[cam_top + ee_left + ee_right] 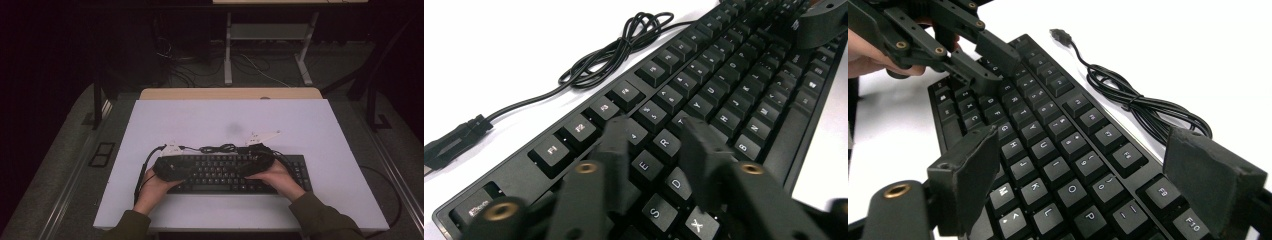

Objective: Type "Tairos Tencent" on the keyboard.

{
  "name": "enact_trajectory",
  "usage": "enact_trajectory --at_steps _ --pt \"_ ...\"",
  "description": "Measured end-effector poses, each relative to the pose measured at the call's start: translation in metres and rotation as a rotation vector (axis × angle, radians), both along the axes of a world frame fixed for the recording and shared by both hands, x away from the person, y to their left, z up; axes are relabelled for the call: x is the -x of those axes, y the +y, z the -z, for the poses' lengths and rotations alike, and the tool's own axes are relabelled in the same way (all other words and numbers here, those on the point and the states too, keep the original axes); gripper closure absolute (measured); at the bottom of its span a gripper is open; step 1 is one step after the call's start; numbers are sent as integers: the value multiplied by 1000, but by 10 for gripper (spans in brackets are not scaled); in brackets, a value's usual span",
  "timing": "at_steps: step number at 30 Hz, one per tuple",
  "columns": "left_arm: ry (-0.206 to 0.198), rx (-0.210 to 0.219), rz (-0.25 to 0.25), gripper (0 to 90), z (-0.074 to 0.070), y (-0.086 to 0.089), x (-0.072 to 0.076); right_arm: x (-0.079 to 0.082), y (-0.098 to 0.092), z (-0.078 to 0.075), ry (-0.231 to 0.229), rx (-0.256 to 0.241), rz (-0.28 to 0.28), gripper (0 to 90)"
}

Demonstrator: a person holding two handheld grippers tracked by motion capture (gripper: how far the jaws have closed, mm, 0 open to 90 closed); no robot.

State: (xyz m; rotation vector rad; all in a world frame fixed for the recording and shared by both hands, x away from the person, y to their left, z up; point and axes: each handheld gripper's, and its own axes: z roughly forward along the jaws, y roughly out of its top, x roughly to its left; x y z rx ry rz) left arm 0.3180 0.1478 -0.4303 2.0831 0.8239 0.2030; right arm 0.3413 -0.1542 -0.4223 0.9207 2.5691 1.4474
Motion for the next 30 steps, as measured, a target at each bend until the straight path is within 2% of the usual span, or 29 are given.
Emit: enact_trajectory --at_steps 4,10,15,21,30 --pt "7 15 0 461 -1 1 2 0 -1 -1 0 -5 -1 181" --pt "-11 19 -7 322 -2 2 5 1 -1 -4 5 -27 -19 267" --pt "-16 13 -13 225 -1 3 6 3 2 -4 7 -39 -44 391" --pt "-19 29 -19 165 -1 6 9 7 7 -5 0 -43 -76 566" --pt "-31 26 -28 112 -2 6 12 10 18 -1 20 -36 -128 815"
